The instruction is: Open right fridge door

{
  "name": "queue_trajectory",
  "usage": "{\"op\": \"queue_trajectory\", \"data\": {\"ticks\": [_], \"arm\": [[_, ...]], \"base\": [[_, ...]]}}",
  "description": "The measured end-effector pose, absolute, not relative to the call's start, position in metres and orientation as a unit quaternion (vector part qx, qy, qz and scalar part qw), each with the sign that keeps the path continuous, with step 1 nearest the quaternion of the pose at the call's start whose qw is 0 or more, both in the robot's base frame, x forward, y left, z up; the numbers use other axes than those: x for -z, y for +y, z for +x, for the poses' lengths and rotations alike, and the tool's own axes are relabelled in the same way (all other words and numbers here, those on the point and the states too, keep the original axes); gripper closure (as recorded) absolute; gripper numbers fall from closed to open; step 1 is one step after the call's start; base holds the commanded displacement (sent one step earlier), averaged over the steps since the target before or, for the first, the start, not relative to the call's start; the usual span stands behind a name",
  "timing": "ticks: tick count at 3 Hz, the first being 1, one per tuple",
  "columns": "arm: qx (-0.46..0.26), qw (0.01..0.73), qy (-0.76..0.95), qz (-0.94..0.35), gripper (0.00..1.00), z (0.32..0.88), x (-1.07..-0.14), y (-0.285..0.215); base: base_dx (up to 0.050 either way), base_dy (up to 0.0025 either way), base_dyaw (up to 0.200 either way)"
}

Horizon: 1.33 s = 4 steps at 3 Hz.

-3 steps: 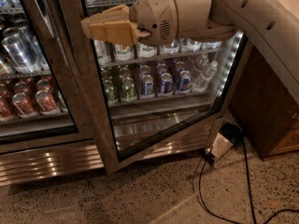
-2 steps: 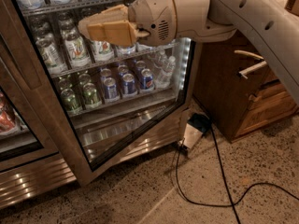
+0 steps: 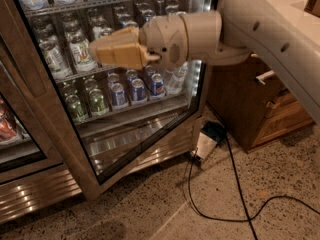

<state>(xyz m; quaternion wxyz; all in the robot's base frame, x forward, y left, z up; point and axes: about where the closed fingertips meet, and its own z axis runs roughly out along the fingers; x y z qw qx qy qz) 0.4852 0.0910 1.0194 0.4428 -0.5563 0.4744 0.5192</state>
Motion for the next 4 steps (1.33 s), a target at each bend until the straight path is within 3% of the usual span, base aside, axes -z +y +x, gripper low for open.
{"op": "queue_trajectory", "data": {"ticks": [3,4], "arm": [[-0.571,0.43,0.45,-0.535,1.0,0.352,-0.949,0.097],[-0.571,0.43,0.45,-0.535,1.0,0.352,-0.949,0.097]], "base": [[0.0,0.0,0.0],[-0.05,-0.00001,0.0]]}}
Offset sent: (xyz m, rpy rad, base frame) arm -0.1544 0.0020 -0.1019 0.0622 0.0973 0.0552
